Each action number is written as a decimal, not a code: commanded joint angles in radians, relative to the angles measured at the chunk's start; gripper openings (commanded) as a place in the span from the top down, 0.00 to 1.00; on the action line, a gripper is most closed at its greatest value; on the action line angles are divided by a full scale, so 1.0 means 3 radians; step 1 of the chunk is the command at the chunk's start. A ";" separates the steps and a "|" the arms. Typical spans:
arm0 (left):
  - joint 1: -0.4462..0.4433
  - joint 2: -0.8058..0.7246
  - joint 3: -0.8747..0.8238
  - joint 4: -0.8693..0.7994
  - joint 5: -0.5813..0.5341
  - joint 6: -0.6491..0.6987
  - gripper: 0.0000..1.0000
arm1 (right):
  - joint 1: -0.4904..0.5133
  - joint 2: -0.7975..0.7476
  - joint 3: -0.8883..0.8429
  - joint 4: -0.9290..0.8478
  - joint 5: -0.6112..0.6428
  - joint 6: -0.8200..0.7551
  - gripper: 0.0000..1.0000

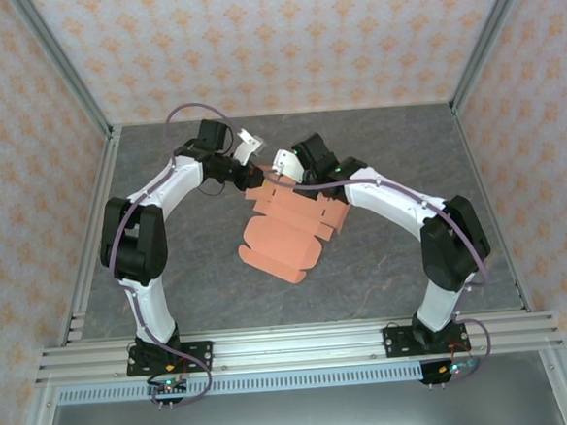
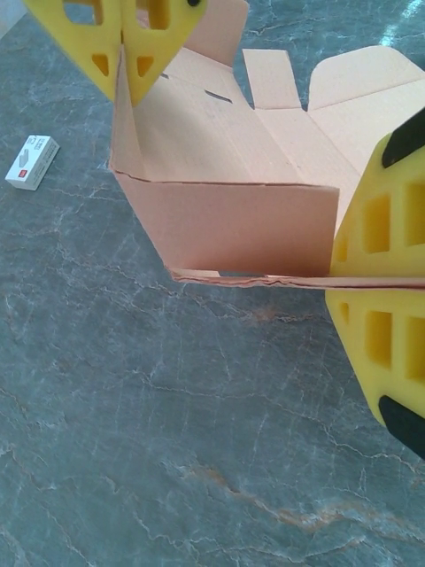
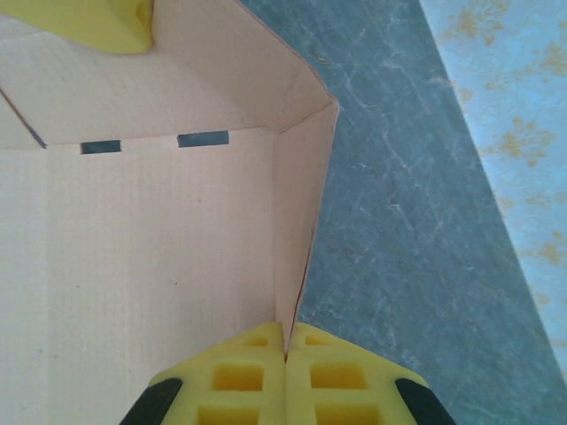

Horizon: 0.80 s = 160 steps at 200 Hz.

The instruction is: Fold the paper box

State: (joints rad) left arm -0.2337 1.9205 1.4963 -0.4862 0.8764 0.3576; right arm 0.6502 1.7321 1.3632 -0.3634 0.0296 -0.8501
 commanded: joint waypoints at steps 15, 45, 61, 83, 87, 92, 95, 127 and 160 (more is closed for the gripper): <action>-0.0005 -0.0056 0.0066 -0.0150 0.0060 0.0066 0.90 | 0.0037 -0.0085 -0.0046 0.0393 0.0327 -0.0008 1.00; 0.0067 -0.0056 -0.0017 -0.0128 0.0125 0.0107 0.79 | -0.0068 -0.0112 0.0030 0.0247 -0.0053 0.0091 1.00; 0.0098 -0.0056 -0.0046 -0.0089 0.0174 0.0108 0.74 | -0.0123 -0.0148 0.0034 0.0228 -0.0272 0.0132 1.00; 0.0105 0.0067 -0.0019 -0.0087 0.0155 0.0121 0.70 | -0.0210 -0.0184 0.0055 0.0179 -0.0565 0.0206 1.00; 0.0112 0.0077 -0.0013 -0.0096 0.0154 0.0123 0.69 | -0.0230 -0.0185 0.0069 0.0155 -0.0605 0.0216 1.00; 0.0121 0.0092 -0.0015 -0.0094 0.0157 0.0123 0.68 | -0.0250 -0.0175 0.0081 0.0123 -0.0649 0.0221 1.00; 0.0122 0.0095 -0.0017 -0.0091 0.0157 0.0122 0.68 | -0.0263 -0.0178 0.0090 0.0106 -0.0671 0.0222 1.00; 0.0148 0.0182 0.0010 -0.0049 0.0123 0.0095 0.66 | -0.0385 -0.0216 0.0099 0.0000 -0.1019 0.0233 1.00; 0.0147 0.0294 0.0081 0.0084 0.0100 -0.0031 0.68 | -0.0426 -0.0238 0.0096 -0.0077 -0.1239 0.0182 1.00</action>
State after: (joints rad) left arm -0.1951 1.9865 1.4952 -0.4854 0.9020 0.3717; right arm 0.5255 1.7081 1.3613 -0.3656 -0.2466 -0.8047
